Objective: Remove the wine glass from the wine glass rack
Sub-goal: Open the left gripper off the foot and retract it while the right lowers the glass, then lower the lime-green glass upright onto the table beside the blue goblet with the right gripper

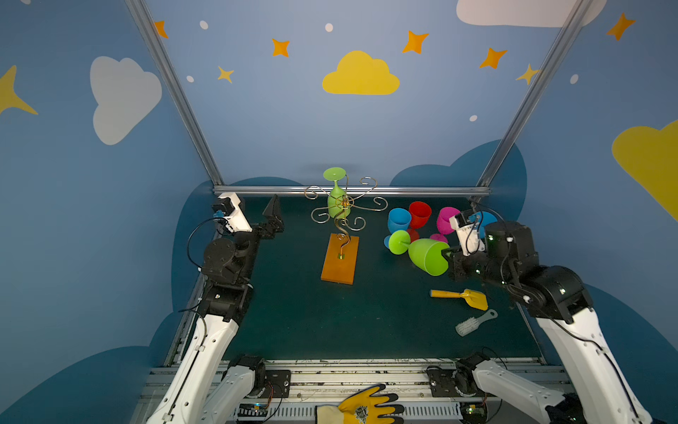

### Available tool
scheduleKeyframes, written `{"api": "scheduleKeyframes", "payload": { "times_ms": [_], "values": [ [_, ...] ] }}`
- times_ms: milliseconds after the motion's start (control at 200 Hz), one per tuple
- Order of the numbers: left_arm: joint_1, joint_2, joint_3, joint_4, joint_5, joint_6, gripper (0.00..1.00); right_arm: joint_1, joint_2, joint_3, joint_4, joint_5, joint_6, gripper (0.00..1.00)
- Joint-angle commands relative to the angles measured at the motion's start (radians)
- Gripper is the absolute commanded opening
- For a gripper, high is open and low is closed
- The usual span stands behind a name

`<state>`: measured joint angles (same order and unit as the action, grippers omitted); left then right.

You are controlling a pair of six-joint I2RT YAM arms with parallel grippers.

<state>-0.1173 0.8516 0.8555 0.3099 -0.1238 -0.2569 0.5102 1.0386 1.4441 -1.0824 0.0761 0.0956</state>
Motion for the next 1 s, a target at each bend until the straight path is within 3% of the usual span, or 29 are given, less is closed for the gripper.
{"api": "scheduleKeyframes", "payload": {
  "times_ms": [0, 230, 546, 716, 991],
  "values": [
    [0.025, -0.011, -0.011, -0.038, 0.029, 0.015, 0.98, 0.017, 0.047, -0.042, -0.026, 0.044, -0.009, 0.00],
    [0.071, -0.027, -0.090, -0.023, 0.050, 0.107, 0.99, 0.023, 0.184, -0.082, 0.022, 0.079, -0.010, 0.00],
    [0.169, -0.074, -0.162, -0.020, 0.040, 0.015, 0.99, 0.022, 0.415, -0.028, 0.072, 0.095, -0.005, 0.00],
    [0.182, -0.079, -0.167, -0.021, 0.036, -0.001, 0.99, 0.023, 0.560, 0.077, 0.040, 0.119, 0.008, 0.00],
    [0.193, -0.083, -0.169, -0.027, 0.021, -0.010, 0.99, 0.019, 0.852, 0.359, -0.174, 0.136, 0.067, 0.00]
  ]
}}
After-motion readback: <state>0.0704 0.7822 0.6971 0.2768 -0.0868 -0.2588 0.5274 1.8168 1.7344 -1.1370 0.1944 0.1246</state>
